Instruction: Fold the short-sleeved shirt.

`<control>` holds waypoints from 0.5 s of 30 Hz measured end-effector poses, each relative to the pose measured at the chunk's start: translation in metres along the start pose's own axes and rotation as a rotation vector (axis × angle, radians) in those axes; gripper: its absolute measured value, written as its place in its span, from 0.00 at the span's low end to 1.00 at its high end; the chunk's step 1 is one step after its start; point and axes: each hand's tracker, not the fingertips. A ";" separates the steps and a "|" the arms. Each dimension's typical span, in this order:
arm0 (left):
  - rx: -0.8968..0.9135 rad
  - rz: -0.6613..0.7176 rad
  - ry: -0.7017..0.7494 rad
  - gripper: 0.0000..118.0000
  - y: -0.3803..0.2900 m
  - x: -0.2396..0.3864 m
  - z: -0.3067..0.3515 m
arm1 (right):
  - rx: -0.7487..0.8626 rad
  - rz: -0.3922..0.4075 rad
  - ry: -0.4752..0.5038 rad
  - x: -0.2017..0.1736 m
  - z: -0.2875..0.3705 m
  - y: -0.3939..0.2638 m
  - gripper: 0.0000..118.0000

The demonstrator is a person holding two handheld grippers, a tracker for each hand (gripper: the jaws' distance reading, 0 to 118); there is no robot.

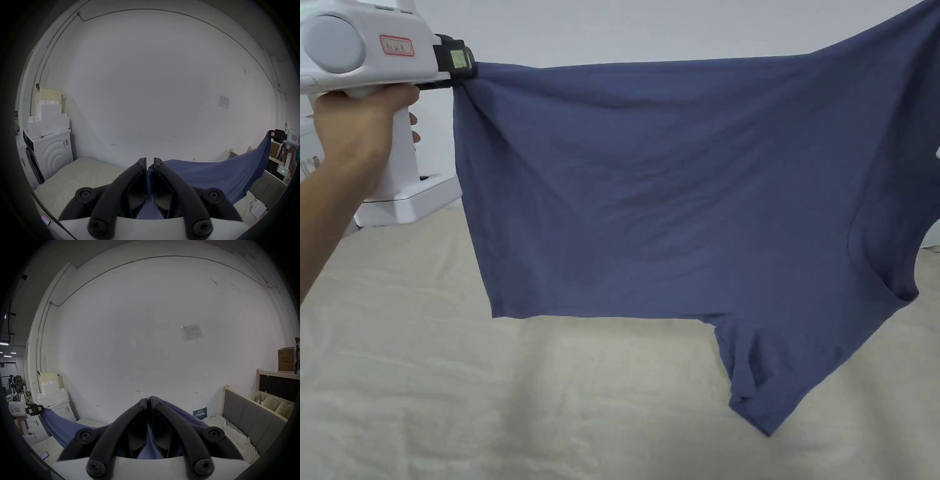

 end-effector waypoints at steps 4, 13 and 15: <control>-0.054 0.001 0.010 0.04 -0.029 -0.004 -0.028 | -0.037 0.016 -0.006 0.011 -0.009 -0.031 0.01; -0.255 -0.027 0.008 0.04 -0.156 -0.006 -0.076 | -0.258 -0.008 -0.020 0.063 -0.034 -0.172 0.01; -0.296 -0.033 0.000 0.04 -0.186 -0.004 -0.073 | -0.312 -0.027 -0.024 0.077 -0.032 -0.207 0.01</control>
